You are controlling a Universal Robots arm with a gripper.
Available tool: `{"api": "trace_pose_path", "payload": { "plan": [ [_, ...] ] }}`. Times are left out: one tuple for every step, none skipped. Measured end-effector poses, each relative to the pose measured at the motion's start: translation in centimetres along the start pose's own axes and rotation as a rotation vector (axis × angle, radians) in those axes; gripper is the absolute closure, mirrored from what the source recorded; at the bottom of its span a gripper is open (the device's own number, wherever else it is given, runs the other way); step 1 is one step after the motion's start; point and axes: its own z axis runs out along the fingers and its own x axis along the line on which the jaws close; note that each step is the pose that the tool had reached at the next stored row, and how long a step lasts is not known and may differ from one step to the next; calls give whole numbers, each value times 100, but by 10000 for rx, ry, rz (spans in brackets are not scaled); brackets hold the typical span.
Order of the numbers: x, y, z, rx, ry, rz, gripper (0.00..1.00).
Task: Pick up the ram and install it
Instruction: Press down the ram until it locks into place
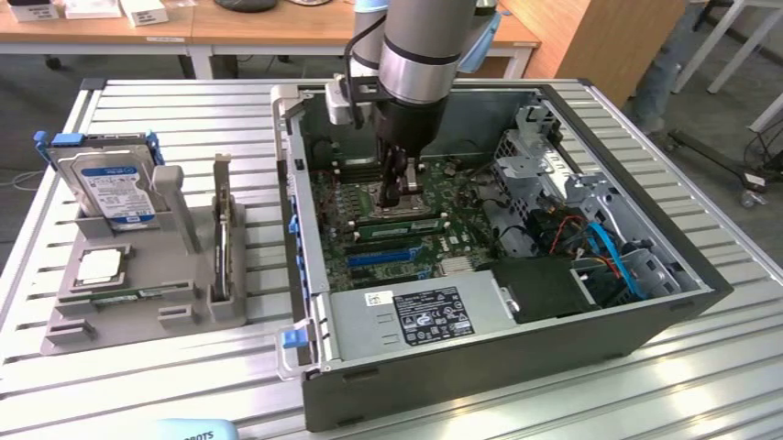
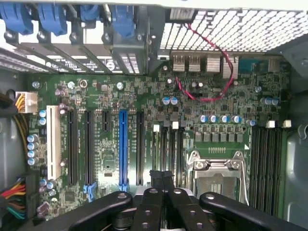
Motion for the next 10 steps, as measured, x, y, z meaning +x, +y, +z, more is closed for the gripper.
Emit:
{"api": "trace_pose_path", "payload": {
  "plan": [
    [0, -20, 0, 0, 1, 0, 90],
    [0, -42, -1, 0, 0, 1, 90],
    [-1, -65, -1, 0, 1, 1, 90],
    [-1, -89, -1, 0, 0, 0, 90],
    [-1, -113, -1, 1, 0, -1, 90],
    [-1, -139, -1, 1, 0, -1, 90],
    [-1, -162, -2, 0, 1, 0, 90],
    [-2, -184, -2, 1, 0, 1, 90],
    [-2, -206, -2, 1, 0, 0, 90],
    [-2, -228, -3, 0, 0, 1, 90]
  ]
}}
